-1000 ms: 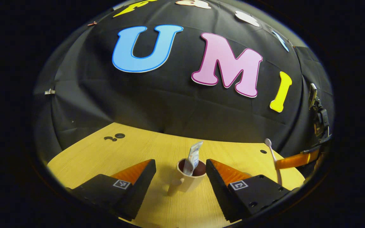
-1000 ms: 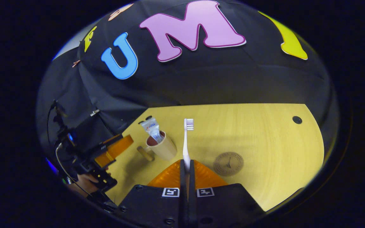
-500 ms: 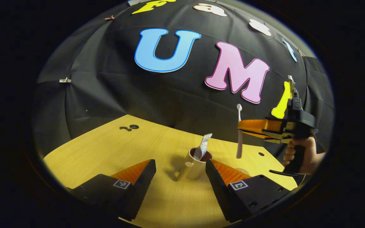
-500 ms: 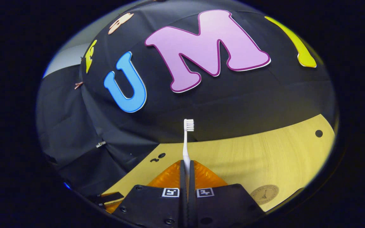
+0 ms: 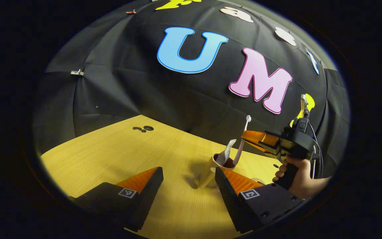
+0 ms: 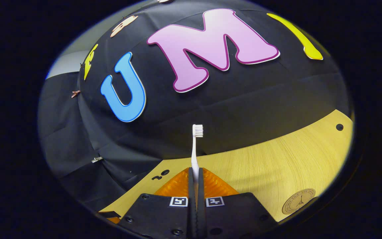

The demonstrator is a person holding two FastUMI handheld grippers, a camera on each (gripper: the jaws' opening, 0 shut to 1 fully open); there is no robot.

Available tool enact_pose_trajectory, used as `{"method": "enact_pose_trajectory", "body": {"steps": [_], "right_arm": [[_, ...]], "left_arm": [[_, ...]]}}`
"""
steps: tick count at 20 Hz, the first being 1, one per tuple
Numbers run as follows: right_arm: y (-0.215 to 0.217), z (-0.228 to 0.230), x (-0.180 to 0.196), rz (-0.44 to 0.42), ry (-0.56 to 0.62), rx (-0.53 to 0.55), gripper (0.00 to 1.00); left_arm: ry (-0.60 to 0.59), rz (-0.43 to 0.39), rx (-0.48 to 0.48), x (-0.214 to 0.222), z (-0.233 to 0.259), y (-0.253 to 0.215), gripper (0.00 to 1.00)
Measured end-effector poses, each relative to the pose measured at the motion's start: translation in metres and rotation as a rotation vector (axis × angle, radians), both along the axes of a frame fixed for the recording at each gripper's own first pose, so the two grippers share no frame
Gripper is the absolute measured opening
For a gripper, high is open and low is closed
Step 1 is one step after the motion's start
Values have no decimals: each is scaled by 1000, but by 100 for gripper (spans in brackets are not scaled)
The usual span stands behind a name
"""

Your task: Put the toothbrush and toothpaste on the desktop into the cup, then pick up the cup and place it on the coaster on the desktop.

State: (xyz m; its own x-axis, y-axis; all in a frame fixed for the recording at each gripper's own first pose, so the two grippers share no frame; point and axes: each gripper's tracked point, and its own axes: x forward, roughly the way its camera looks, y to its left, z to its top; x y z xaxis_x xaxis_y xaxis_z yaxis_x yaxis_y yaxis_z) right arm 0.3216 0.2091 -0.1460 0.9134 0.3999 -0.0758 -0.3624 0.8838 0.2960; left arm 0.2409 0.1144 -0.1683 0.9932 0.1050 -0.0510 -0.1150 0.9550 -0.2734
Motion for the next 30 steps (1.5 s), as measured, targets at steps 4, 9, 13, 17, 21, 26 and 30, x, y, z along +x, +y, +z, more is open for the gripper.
{"method": "enact_pose_trajectory", "body": {"steps": [4, 9, 13, 17, 21, 26, 30], "right_arm": [[6, -14, 0, -26, -52, -30, 5], [4, -37, -12, -33, -57, -76, 11], [-7, -41, -24, -32, -59, -84, 48], [-43, -40, -29, -75, -39, -80, 94], [-94, -46, -29, -165, 1, -132, 98], [-157, -44, -33, -259, 60, -139, 98], [-201, -39, -41, -308, 82, -158, 98]], "left_arm": [[3, 4, -6, 1, -10, 8, 98], [34, -1, -6, 11, -22, 3, 97], [58, -15, -5, 3, -45, 2, 98], [68, -40, 11, 15, -42, -7, 98], [86, -92, 52, 26, -30, -11, 98], [133, -186, 86, 41, -6, -21, 98], [210, -232, 124, 61, 0, -24, 98]]}}
